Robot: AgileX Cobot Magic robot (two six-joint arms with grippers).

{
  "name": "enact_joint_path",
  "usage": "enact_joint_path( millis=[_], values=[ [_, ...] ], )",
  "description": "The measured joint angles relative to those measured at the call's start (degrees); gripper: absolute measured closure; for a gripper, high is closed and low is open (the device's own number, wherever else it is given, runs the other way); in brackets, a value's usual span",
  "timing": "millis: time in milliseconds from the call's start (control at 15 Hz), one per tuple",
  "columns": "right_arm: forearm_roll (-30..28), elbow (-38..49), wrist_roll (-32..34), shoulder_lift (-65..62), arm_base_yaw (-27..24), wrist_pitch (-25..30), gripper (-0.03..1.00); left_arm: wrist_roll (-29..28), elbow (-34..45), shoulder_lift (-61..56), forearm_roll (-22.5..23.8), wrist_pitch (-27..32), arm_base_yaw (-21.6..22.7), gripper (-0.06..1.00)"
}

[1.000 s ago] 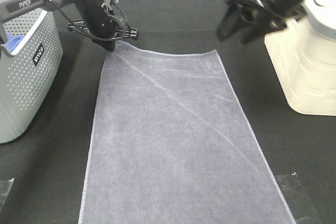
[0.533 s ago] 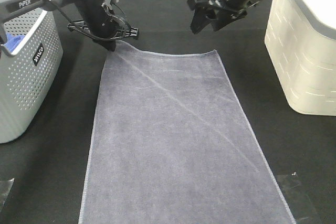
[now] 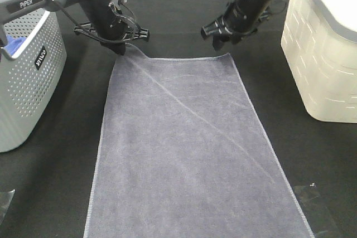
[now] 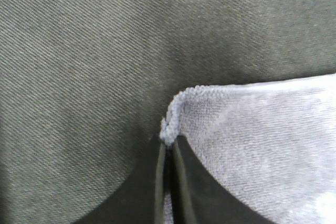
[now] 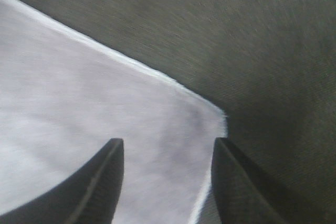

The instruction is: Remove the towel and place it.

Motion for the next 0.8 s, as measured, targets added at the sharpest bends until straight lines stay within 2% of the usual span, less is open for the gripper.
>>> enact_joint_path(
  millis=[333,667,800],
  values=[
    [-8.0,0.0,7.8,3.8,0.0,-5.3,0.47,0.0,0.0,0.0,0.0,-0.1,0.0,0.93],
    [-9.1,-0.2,8.8,7.6,0.0,-7.2,0.49,0.0,-0.1,0.0,0.0,-0.1,0.0,0.93],
    [-9.1,-0.2,8.8,7.7,0.0,-7.3,0.56,0.0,-0.1,0.0,0.0,-0.1,0.0,0.93]
  ],
)
